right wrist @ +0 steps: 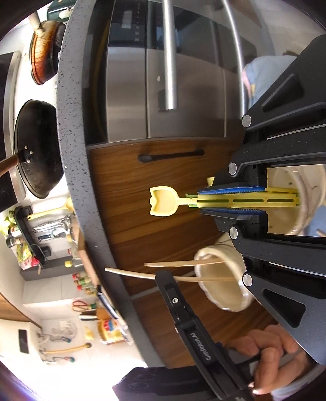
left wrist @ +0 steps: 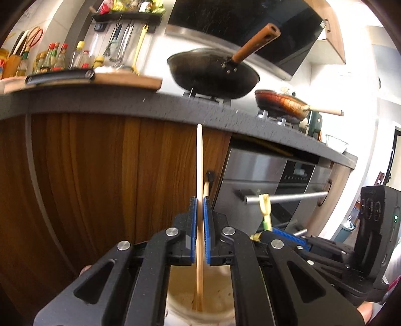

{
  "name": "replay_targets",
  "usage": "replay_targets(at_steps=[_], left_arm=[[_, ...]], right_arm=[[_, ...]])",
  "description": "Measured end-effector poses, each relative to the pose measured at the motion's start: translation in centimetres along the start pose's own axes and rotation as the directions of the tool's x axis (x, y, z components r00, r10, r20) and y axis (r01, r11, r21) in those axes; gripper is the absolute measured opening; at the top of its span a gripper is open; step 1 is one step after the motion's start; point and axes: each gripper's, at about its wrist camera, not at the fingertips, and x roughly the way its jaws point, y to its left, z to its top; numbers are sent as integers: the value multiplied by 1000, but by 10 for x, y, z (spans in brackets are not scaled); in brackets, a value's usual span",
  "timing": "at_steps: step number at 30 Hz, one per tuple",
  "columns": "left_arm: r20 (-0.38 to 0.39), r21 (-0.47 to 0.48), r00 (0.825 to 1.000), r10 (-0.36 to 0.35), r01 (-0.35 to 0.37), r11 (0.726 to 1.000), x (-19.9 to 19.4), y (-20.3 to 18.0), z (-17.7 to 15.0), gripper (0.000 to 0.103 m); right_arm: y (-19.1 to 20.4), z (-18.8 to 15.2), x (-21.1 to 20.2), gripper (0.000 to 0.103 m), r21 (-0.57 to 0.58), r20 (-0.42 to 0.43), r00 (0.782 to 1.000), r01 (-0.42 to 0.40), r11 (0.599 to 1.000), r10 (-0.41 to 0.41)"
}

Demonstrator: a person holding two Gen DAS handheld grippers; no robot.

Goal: Organize utensils
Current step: 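Insert chopstick with left tool into large pot while right tool inserts yellow utensil into small pot, then open both tools to release the second chopstick and yellow utensil, then withdraw the left tool toward the chopsticks while the right tool reaches for the gold fork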

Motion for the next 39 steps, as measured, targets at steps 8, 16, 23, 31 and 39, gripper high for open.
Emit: replay_targets(at_steps=[8, 16, 23, 31, 39], left_arm=[[-102, 66, 994, 38, -31, 997, 1, -8, -19, 5], [-192, 127, 978, 81, -57, 990, 12, -14, -21, 5], [-198, 139, 977, 78, -51, 989, 13, -13, -19, 7], [-151, 117, 987, 60, -42, 992, -12, -6, -17, 27], [-137, 93, 990, 37, -25, 995, -52, 0, -34, 28]], right_arm=[[5, -21, 5, 11, -24, -93, 995, 38, 999, -40], [15, -17, 14, 11, -88, -171, 981, 75, 993, -89], [16, -18, 10, 22, -109, -172, 980, 86, 990, -104], [12, -18, -20, 23, -90, -119, 989, 73, 993, -83], [15, -36, -58, 23, -105, -127, 988, 74, 992, -87]])
